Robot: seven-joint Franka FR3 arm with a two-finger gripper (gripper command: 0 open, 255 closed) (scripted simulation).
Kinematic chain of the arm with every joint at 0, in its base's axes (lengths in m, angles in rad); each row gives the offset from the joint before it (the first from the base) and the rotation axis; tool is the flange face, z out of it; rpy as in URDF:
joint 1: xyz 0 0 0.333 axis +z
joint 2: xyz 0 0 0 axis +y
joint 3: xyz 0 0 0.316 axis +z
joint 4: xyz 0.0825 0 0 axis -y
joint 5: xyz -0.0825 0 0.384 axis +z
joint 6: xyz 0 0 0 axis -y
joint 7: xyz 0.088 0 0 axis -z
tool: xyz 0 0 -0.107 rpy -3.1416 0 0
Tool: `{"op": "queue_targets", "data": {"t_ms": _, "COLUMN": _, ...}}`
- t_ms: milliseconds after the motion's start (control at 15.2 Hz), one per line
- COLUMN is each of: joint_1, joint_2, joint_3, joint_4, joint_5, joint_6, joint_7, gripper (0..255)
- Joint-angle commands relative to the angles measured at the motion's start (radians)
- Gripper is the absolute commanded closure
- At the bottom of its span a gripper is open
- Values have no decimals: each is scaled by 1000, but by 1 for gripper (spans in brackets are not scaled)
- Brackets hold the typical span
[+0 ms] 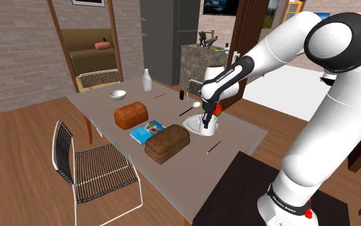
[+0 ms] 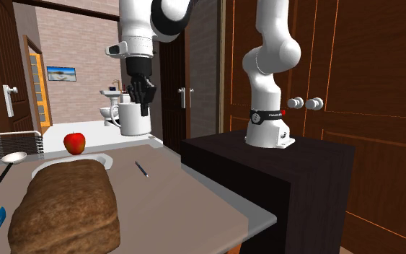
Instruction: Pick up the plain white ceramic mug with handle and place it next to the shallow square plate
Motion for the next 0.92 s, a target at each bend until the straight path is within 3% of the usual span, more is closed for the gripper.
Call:
{"op": "queue_targets", "data": {"t_ms": 0, "joint_1": -27, "joint_2": 17, "joint_3": -29, "joint_4": 20, "joint_5": -1, "joint_6": -3, "joint_7": -57, "gripper": 255}}
{"op": "queue_targets", "data": {"t_ms": 858, "joint_1": -195, "joint_2": 226, "joint_3": -159, "joint_4": 298, "joint_5": 48, "joint_6": -72, "joint_7": -386, "gripper": 255}}
